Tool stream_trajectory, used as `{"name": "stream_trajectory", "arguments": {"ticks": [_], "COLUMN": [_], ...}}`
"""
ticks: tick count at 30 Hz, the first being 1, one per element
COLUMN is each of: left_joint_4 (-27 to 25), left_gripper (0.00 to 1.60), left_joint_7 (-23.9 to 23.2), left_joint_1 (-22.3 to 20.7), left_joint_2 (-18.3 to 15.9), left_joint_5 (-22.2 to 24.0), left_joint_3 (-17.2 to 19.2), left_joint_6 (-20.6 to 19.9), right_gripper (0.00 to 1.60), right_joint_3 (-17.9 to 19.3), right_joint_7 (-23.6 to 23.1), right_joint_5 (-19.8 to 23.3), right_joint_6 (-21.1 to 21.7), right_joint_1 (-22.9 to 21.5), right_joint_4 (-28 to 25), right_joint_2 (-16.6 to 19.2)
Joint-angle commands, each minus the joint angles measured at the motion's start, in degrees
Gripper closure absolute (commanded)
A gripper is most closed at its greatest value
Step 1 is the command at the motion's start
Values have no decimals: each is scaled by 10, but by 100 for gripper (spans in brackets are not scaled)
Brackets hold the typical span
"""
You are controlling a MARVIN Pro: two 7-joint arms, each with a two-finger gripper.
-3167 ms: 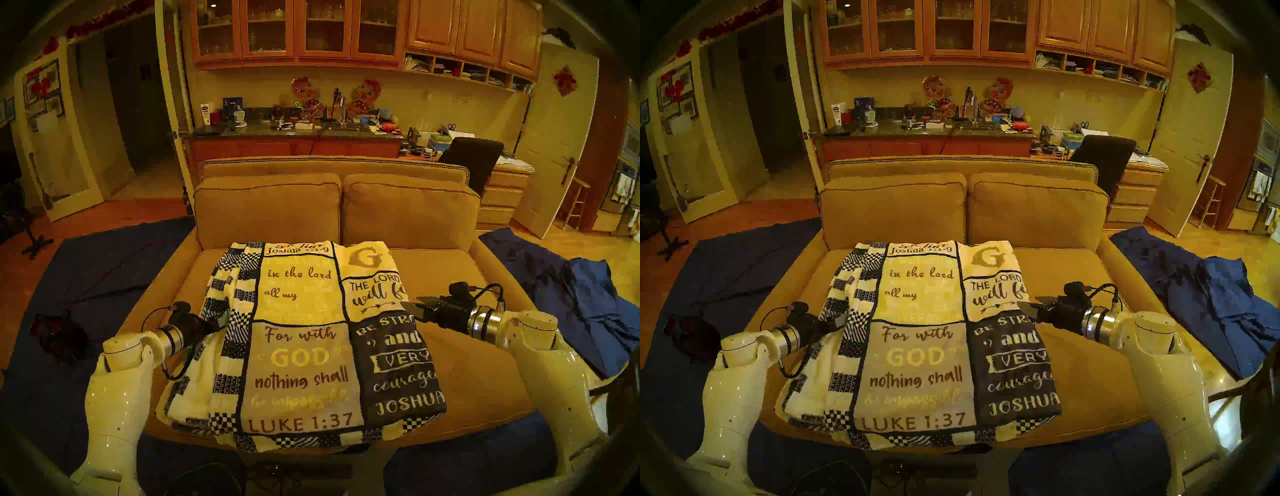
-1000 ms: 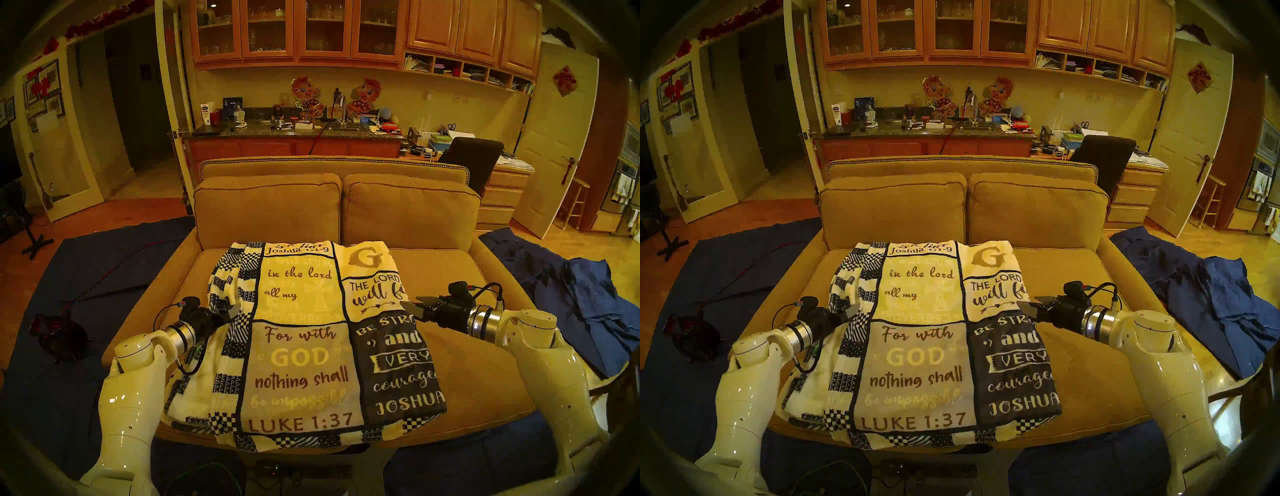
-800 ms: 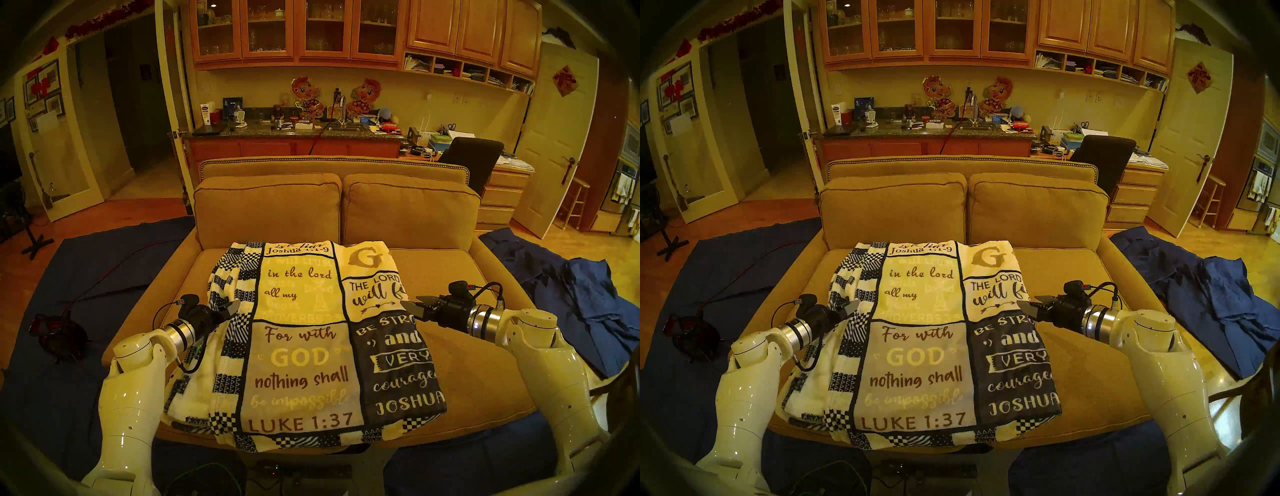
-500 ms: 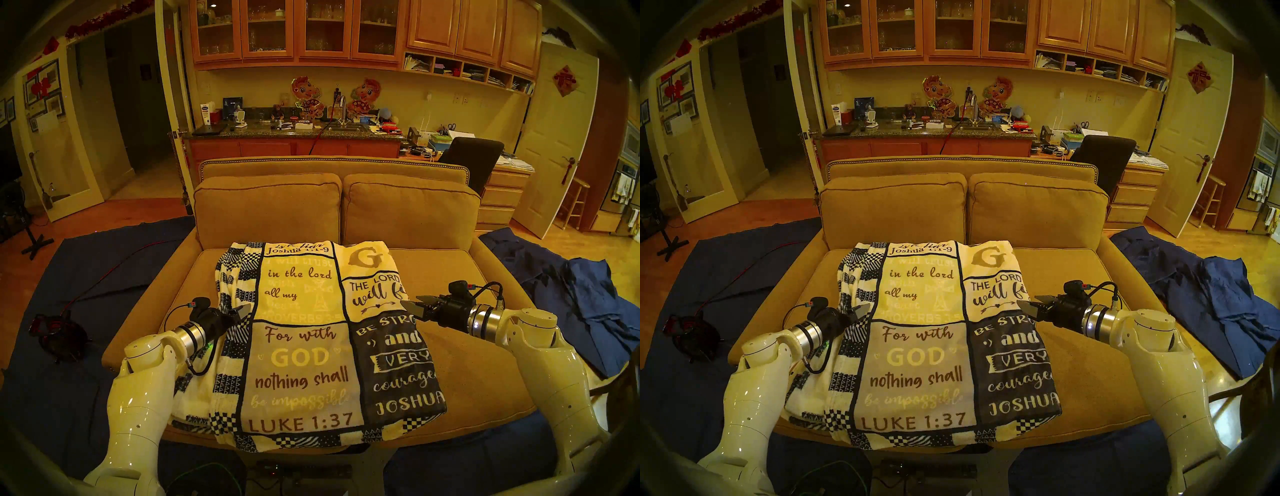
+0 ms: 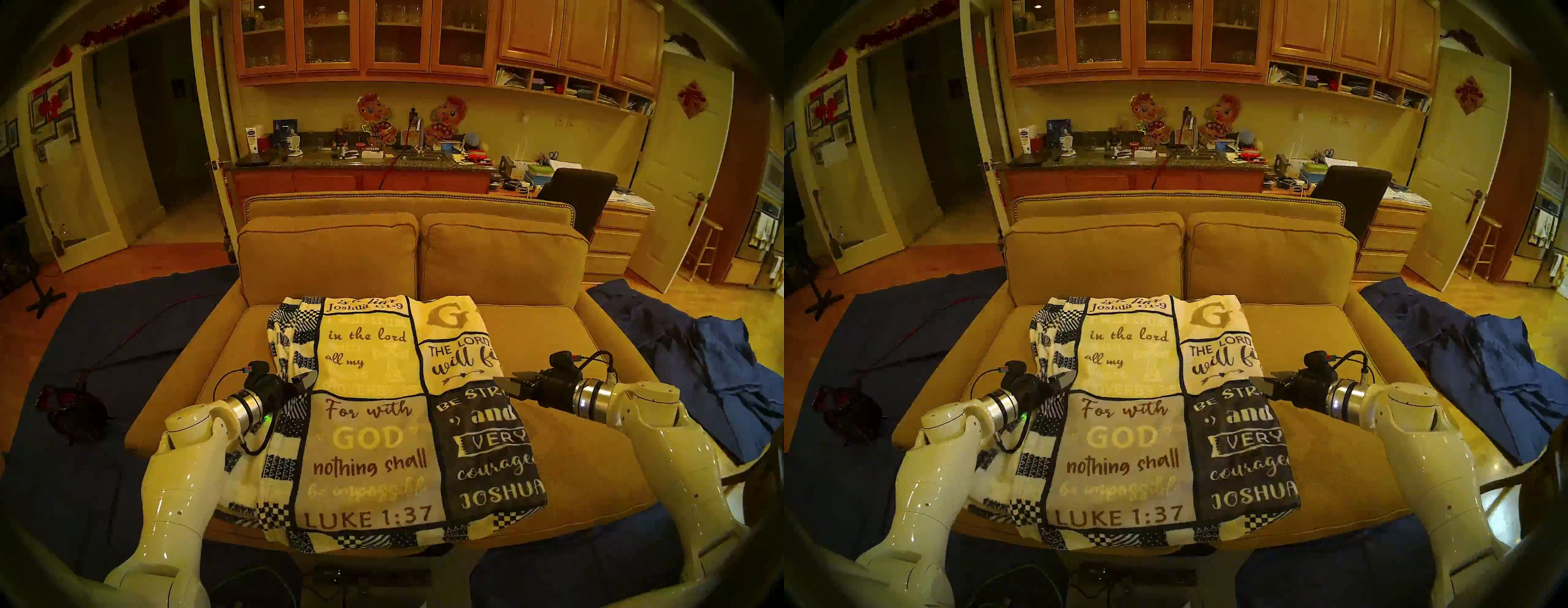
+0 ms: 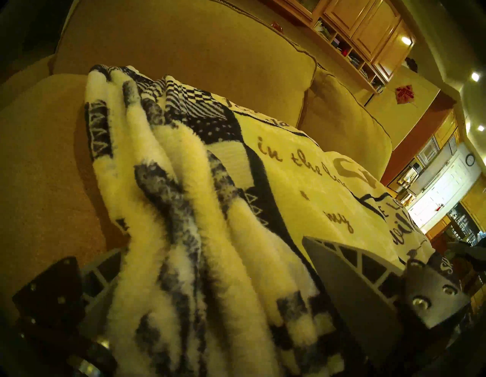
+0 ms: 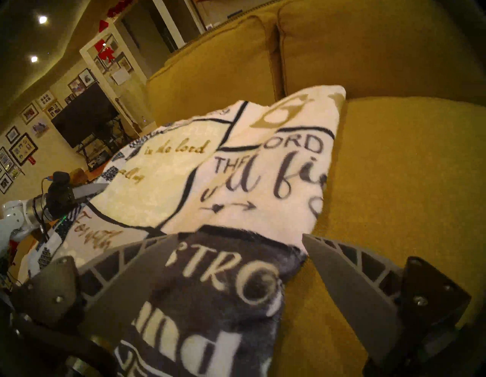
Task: Fold the blanket in half twice
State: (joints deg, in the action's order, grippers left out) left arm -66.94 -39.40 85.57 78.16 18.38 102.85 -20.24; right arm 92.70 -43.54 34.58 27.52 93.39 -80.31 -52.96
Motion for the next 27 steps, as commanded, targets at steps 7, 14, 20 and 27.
{"name": "stream_trajectory", "arguments": {"ticks": [7,14,20,27], "left_joint_4": [42,64,74,83], "left_gripper": [0,30,87,160], "left_joint_7": [-19,-24,-31,-42], "left_joint_1": [-25,-33,-38,-42], "left_joint_2": [13,9,5,2], "left_joint_5": [5,7,10,10], "left_joint_3": [-16,-15,-17,-24], "left_joint_6": [5,11,16,25], "right_gripper": [0,0,0,0], "right_joint_3": [-25,-46,-59,-66], "right_joint_7": [-8,-3,-6,-10], "right_joint_5": [-19,-34,-42,-45], "right_joint_6": [0,4,6,10], "right_joint_1": [-80,-119,-149,-184], "right_joint_4": [54,78,100,135], "right_joint_2": [7,3,1,-2]}}
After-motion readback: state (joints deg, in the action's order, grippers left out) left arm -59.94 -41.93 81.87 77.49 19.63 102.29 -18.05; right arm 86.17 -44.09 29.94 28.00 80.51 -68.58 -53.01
